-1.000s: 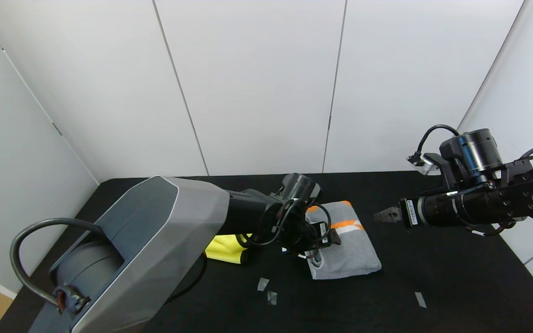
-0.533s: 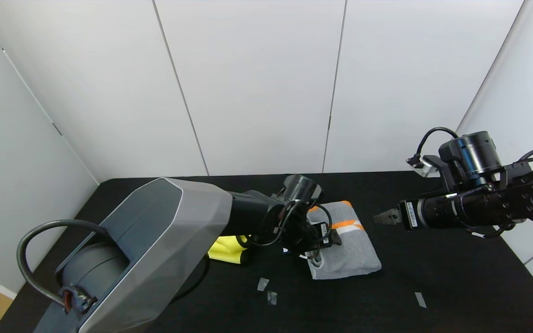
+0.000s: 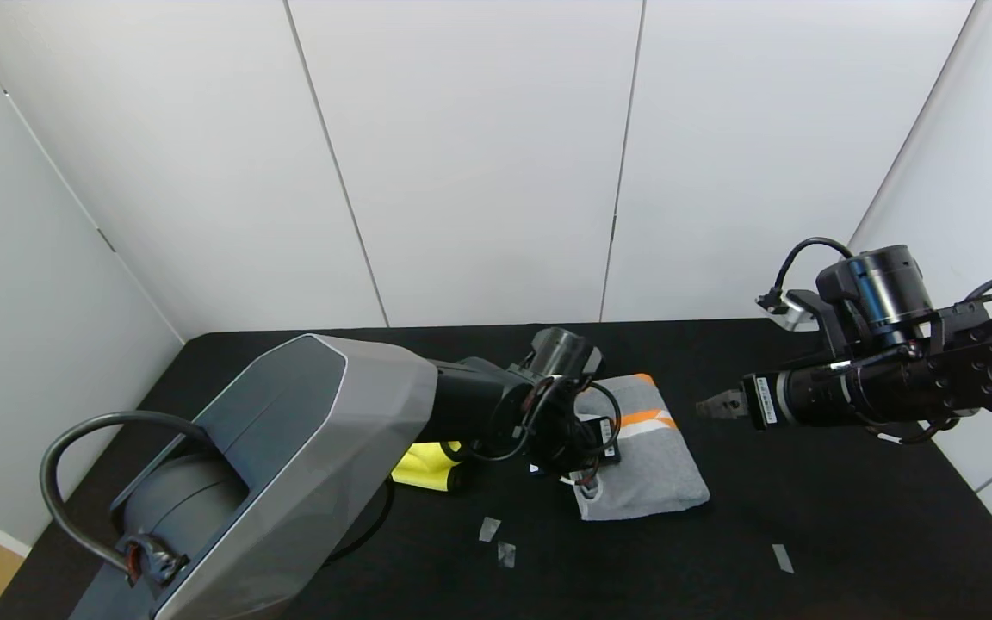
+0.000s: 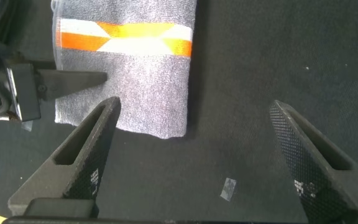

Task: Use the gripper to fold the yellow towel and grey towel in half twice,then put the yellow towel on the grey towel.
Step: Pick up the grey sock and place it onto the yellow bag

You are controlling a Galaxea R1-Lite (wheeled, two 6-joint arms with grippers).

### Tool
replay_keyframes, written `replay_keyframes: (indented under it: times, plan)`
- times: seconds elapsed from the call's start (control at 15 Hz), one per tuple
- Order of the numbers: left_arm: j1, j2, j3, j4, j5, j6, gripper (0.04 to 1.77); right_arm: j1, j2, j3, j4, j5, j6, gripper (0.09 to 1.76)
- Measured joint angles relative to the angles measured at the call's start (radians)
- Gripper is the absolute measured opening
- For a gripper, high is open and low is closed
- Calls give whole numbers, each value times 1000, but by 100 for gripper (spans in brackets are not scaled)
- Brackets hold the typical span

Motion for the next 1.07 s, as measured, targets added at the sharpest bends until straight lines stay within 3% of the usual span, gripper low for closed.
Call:
replay_keyframes:
  times: [0.07,0.13,0.2,0.67,1.07]
  plan:
    - [0,0,0,0,0,0,68,1,0,1,0,0,0,171]
    - [0,0,0,0,0,0,11,2,0,4,0,0,0,171]
    - [0,0,0,0,0,0,19,2,0,4,0,0,0,171]
    - [0,-5,-13,8,9,4,19,3,-1,12,0,0,0,171]
    - [0,-54,-14,6,17,93,19,0,-1,25,0,0,0,171]
